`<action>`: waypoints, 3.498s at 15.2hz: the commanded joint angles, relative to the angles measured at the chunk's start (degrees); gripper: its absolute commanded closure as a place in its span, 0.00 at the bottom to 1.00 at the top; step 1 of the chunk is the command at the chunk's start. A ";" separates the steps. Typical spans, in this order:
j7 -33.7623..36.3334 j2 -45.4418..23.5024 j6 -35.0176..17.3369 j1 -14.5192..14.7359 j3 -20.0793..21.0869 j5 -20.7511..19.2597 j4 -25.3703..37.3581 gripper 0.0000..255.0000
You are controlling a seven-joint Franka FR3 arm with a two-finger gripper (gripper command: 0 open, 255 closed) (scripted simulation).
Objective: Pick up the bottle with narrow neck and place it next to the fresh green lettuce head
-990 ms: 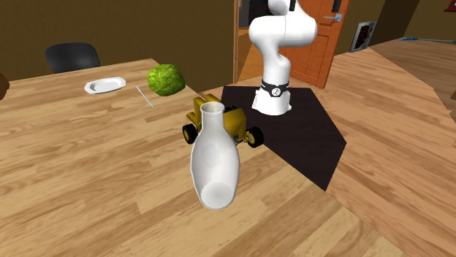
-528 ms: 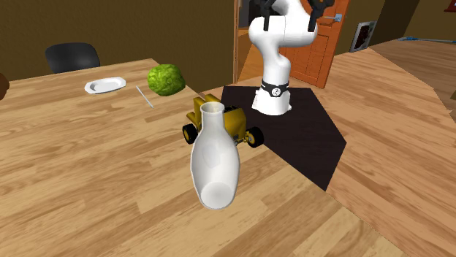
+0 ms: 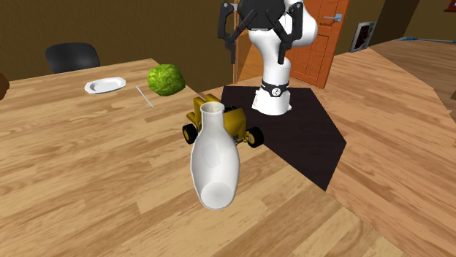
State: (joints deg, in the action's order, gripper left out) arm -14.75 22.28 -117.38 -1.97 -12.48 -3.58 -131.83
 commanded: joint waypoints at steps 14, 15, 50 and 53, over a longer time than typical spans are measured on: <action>-13.62 -21.71 -11.16 -0.55 -6.68 7.81 10.99 0.00; -13.77 -22.15 -11.86 -0.55 -6.68 8.03 10.70 0.00; -12.08 -19.07 -1.05 -0.45 -6.48 6.32 18.66 1.00; -11.85 -18.72 1.21 -0.43 -6.44 6.13 20.60 1.00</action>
State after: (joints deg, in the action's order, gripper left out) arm -26.56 3.54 -116.91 -2.36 -18.88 2.56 -111.96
